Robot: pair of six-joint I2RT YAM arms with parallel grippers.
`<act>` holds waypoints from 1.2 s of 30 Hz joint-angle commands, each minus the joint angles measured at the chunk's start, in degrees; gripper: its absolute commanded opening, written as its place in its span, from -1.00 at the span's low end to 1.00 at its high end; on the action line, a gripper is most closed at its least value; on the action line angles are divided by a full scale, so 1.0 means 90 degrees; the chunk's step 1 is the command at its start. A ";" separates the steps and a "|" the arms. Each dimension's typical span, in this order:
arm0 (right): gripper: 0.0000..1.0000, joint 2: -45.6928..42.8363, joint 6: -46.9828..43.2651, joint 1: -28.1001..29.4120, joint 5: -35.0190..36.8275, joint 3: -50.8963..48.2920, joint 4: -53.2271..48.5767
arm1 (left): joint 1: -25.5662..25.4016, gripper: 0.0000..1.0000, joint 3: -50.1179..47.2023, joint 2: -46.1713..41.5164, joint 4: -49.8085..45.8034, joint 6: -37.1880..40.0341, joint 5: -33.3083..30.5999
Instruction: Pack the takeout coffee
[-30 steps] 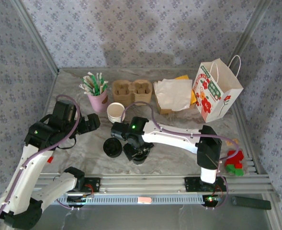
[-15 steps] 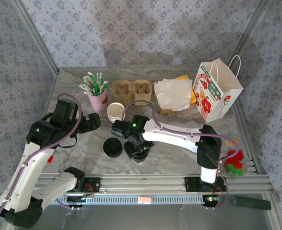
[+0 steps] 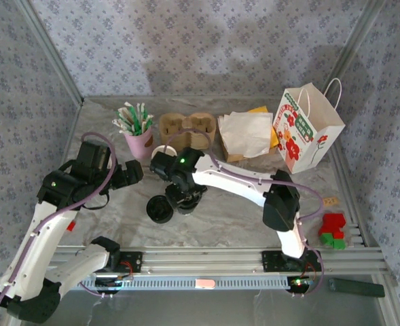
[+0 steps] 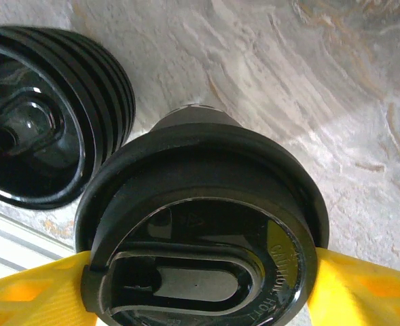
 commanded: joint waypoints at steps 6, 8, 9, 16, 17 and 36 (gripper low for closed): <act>0.54 0.0458 -0.0359 -0.0228 0.0108 0.0647 -0.0310 | -0.0013 0.99 0.0229 0.0058 0.0052 0.0136 -0.0048; 0.59 0.0505 -0.0408 -0.0241 0.0094 0.0702 -0.0326 | -0.0006 0.99 0.0247 0.0087 0.0054 0.0151 -0.0062; 0.62 0.0510 -0.0435 -0.0244 0.0095 0.0720 -0.0333 | -0.0004 0.99 0.0256 0.0092 0.0047 0.0165 -0.0071; 0.78 0.0425 -0.0590 -0.0221 0.0095 0.0904 -0.0370 | -0.0004 0.99 0.0372 0.0198 0.0047 0.0170 -0.0050; 0.79 0.0398 -0.0598 -0.0229 0.0117 0.0967 -0.0410 | -0.0004 0.99 0.0399 0.0209 0.0029 0.0170 -0.0044; 0.74 -0.3120 -0.1233 -0.1590 0.0714 0.0105 -0.0206 | -0.0075 0.99 0.2704 0.1297 -0.0817 0.0519 0.0961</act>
